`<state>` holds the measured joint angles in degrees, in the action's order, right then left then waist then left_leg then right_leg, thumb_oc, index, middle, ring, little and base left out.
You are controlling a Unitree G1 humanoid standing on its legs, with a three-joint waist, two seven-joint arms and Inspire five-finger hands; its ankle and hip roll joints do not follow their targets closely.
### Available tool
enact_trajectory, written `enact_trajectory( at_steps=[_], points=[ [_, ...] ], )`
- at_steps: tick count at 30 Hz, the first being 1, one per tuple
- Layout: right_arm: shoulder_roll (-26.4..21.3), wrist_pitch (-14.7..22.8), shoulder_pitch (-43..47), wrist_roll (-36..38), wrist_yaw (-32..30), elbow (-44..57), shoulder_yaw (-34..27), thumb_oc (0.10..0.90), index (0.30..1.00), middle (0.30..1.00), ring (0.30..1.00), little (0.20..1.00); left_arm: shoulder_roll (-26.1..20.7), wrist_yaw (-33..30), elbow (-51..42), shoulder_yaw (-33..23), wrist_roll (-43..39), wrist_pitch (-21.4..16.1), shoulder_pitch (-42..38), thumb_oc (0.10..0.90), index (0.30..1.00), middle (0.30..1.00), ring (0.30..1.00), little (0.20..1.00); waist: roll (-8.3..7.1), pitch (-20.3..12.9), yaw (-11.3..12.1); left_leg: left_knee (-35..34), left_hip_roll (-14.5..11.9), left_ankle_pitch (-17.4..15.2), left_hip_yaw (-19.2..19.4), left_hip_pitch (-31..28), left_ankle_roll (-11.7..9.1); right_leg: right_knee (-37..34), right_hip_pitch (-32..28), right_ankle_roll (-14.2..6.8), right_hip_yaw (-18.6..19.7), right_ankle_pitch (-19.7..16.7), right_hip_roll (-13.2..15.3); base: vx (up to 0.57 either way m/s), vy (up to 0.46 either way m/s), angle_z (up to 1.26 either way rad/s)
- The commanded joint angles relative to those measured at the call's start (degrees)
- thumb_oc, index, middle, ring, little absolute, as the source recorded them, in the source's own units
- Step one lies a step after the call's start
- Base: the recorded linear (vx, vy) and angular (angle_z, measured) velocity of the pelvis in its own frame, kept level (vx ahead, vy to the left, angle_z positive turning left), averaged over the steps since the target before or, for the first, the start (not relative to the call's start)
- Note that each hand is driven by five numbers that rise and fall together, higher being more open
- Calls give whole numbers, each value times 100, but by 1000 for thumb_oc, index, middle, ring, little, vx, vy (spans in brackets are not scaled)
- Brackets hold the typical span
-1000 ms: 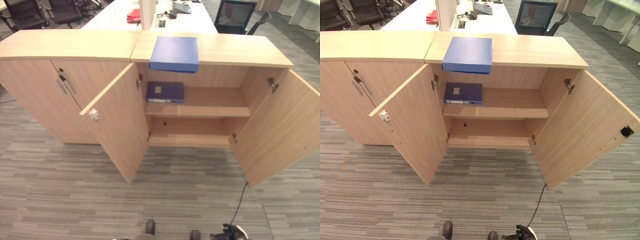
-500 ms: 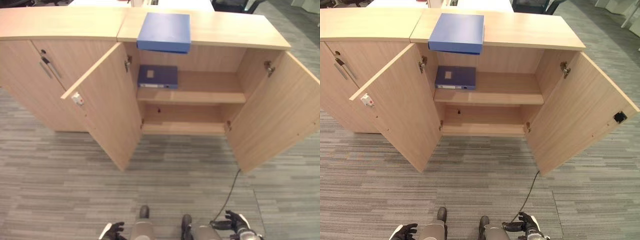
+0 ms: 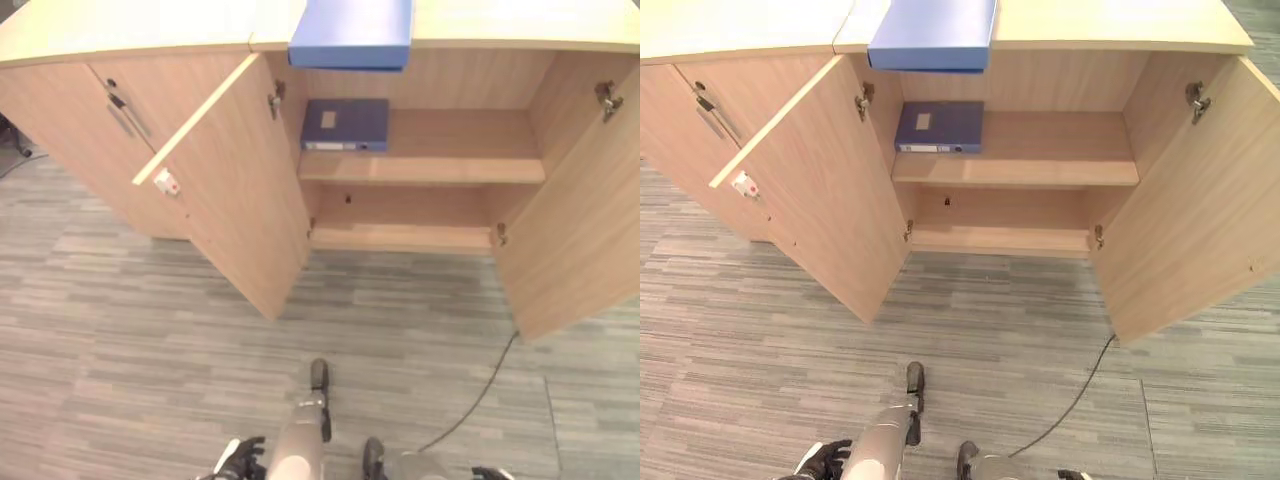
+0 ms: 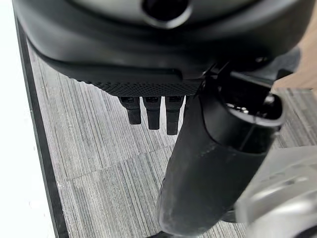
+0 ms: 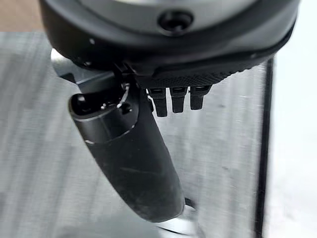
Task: Put the empty folder in the office cabinet
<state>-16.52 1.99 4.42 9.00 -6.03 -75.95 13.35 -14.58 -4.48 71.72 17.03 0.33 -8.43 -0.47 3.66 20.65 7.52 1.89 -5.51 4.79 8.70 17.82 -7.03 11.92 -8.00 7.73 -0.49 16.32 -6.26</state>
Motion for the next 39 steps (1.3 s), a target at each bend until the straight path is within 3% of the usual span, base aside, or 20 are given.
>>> enact_trajectory(
  at_steps=[1,3,5,6,8,14,18,19,21,23,24,25,27,28,30,32,39],
  points=[
    [-248,110,-223,-156,-27,328,104,800,900,900,900,900,-220,-70,-215,-311,-18,-80,120,800,900,900,900,900,-206,-341,204,-79,208,678,321,390,381,-403,-1301,-775,450,554,31,330,18,-74],
    [-157,103,-192,-239,43,315,171,800,900,900,900,900,-207,-24,-88,-428,-28,-42,204,800,900,900,900,900,-328,-506,344,-243,225,680,209,317,527,-500,-1462,-838,686,540,71,427,24,-95],
    [-91,111,-119,-361,71,355,306,800,900,900,900,900,-259,-40,-54,-485,-43,-27,209,800,900,900,900,900,-438,-572,446,-100,236,916,39,404,521,-485,-1502,-899,853,488,104,438,44,-114],
    [-38,106,-52,-379,67,379,359,800,900,900,900,900,-290,-52,-46,-483,-34,-19,190,800,900,900,900,900,-602,-628,509,7,251,1012,9,441,521,-493,-1464,-972,919,335,241,329,28,-92],
    [-29,108,-39,-404,79,405,387,800,900,900,900,900,-289,-44,-23,-493,-46,-8,194,800,900,900,900,900,-682,-687,534,82,275,1001,21,511,528,-511,-1459,-1036,978,266,313,290,56,-56],
    [-5,132,89,-560,162,566,572,800,900,900,900,900,-344,-62,-77,-490,-123,-26,104,800,900,900,900,900,-1123,-937,619,406,506,518,76,667,664,-518,-1258,-1610,1242,-1060,787,305,95,-37],
    [-3,151,241,-545,142,633,582,800,900,900,900,900,-442,-118,-98,-528,-249,8,-69,800,900,900,900,900,-1307,-844,666,619,679,-44,-30,530,813,127,-895,-2213,1061,-1846,812,215,49,-19],
    [8,142,309,-543,148,675,591,800,900,900,900,900,-500,-149,-111,-542,-311,27,-164,800,900,900,900,900,-1267,-759,658,663,599,-162,-106,427,821,713,-521,-2273,828,-2151,729,203,4,-22],
    [16,138,377,-511,146,735,569,800,900,900,900,900,-515,-164,-127,-500,-371,32,-285,800,900,900,900,900,-1061,-646,514,678,403,-281,-248,205,884,1606,-9,-2273,441,-2397,506,242,30,-30],
    [30,153,379,-484,135,780,536,800,900,900,900,900,-479,-201,-135,-433,-358,31,-333,800,900,900,900,900,-755,-466,295,609,301,-354,-427,-166,968,2541,616,-2273,213,-2264,244,235,158,4],
    [36,163,361,-481,111,857,522,800,900,900,900,900,-500,-242,-163,-447,-390,33,-374,800,900,900,900,900,-570,-324,79,473,336,-381,-495,-548,1018,2847,1136,-2273,-25,-1966,440,304,241,34],
    [12,142,383,-483,207,877,600,800,900,900,900,900,-784,-125,-38,-457,-558,176,-828,800,900,900,900,900,-466,-318,-166,349,278,-407,-492,-825,974,2725,1420,-2256,-88,-1677,693,250,185,19],
    [12,141,392,-483,207,876,598,800,900,900,900,900,-785,-122,-32,-458,-560,174,-839,800,900,900,900,900,-455,-313,-166,339,266,-394,-497,-825,970,2709,1418,-2254,-93,-1694,680,145,-25,19],
    [26,164,322,-420,60,868,528,800,900,900,900,900,-729,-134,8,-514,-436,-32,-454,800,900,900,900,900,-369,-191,-75,353,267,-491,-627,-1040,867,1672,1505,-1860,-556,-943,1254,256,-176,25],
    [-103,164,277,-488,92,818,583,800,900,900,900,900,-791,-189,-87,-371,-230,-74,-678,800,900,900,900,900,-429,-223,-216,343,321,-562,-751,-1066,696,494,1568,-1741,-323,-1024,1486,283,-204,1],
    [-84,103,218,-485,110,734,521,800,900,900,900,900,-685,-225,-130,-422,-254,-77,-679,800,900,900,900,900,-520,-241,-278,424,502,-657,-847,-1126,688,-117,1181,-1784,94,-1007,1462,92,-100,50],
    [-139,105,42,-545,66,674,477,800,900,900,900,900,-376,-274,-89,-351,-338,-89,-561,800,900,900,900,900,-508,-497,-258,26,410,-396,-1217,-1316,455,-807,471,-1600,-297,-1048,1354,38,-141,40]
  ],
)
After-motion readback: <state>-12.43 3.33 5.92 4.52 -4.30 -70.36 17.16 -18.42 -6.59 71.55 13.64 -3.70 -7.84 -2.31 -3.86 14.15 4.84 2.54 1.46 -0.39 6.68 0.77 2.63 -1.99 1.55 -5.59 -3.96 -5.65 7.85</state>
